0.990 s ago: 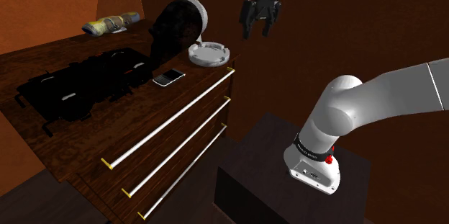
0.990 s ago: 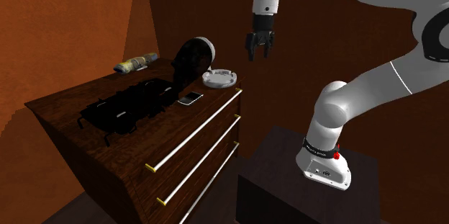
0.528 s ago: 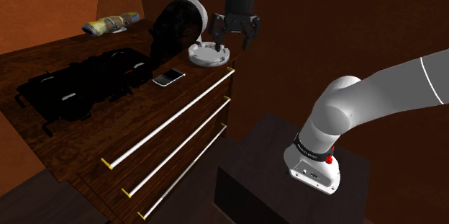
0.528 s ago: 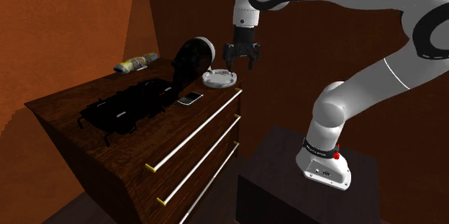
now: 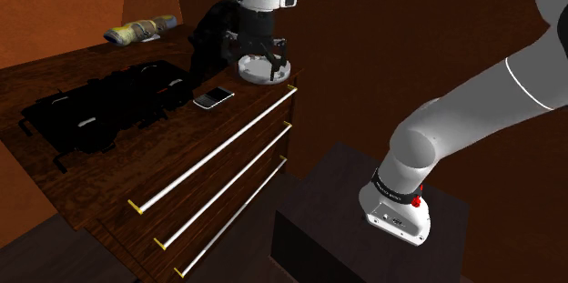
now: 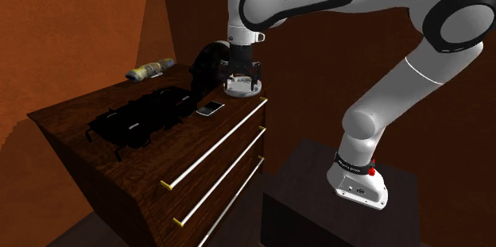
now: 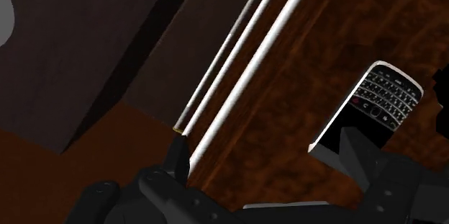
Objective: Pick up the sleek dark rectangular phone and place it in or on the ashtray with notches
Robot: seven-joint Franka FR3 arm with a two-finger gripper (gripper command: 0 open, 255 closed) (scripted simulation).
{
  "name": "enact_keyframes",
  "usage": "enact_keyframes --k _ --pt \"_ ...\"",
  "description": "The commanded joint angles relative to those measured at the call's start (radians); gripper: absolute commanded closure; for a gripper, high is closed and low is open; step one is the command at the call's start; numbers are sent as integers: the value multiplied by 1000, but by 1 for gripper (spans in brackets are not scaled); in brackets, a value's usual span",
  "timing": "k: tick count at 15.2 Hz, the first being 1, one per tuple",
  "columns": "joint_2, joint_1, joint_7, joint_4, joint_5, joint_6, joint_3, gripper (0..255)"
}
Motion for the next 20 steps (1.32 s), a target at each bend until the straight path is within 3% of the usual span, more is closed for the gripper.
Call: enact_keyframes --k 1,6,9,16,20 --pt "73 -32 131 34 -17 48 56 0" --pt "289 -107 457 158 -130 134 176 0" --pt "409 -124 627 229 -218 160 211 0" --pt "447 -116 646 168 -245 251 215 0" --pt "451 -116 648 164 -247 258 215 0"
